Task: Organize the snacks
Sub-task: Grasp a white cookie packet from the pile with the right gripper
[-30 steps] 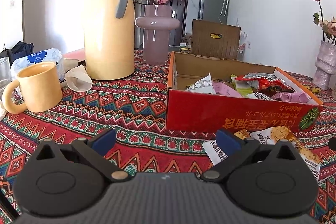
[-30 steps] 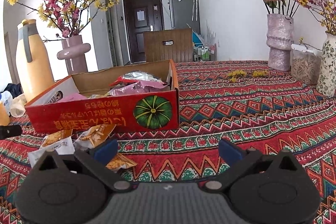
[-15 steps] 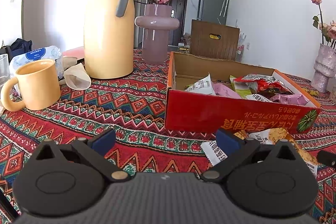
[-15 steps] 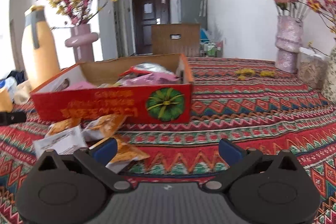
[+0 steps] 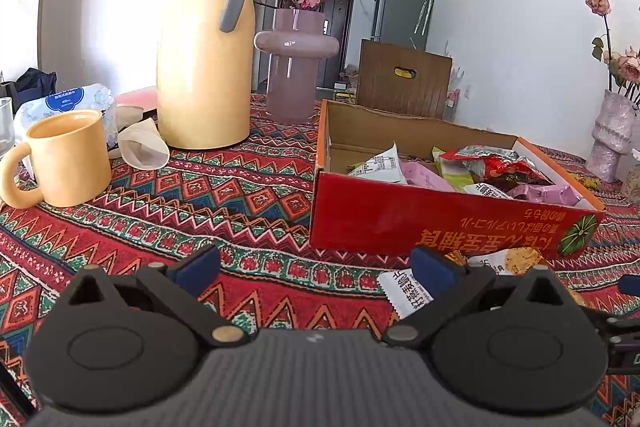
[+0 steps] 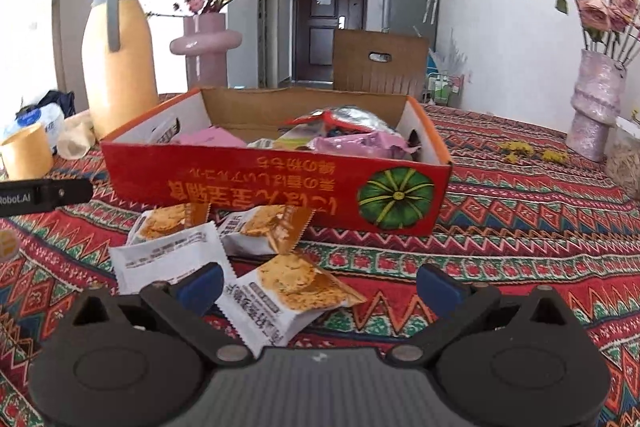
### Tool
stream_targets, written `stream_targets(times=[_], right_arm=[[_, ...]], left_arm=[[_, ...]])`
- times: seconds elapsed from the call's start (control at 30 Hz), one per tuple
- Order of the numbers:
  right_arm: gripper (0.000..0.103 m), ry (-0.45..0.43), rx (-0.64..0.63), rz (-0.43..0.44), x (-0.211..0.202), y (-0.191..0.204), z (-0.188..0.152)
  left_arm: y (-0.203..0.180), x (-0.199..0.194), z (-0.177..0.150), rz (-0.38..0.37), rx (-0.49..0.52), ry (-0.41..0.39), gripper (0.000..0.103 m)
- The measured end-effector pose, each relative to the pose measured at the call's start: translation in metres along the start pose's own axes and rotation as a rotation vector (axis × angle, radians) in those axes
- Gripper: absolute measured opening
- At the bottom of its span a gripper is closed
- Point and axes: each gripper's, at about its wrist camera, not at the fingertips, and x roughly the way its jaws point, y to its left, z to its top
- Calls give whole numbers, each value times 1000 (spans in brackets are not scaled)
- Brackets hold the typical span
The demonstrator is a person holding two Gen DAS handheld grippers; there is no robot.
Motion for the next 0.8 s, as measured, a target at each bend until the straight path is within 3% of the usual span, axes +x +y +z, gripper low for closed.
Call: stream_targets(times=[0.5,0.7,0.8], right_arm=[[102,82,87,-49,26,-1,8],[94,110,80,-40,22,-2,-1],[84,128,73,-32,20,-3,-7]], left_arm=[[0,1,0,2,-1,4,103],[0,1,0,2,-2,3,103],[0,0,-1,2,-3,2,103]])
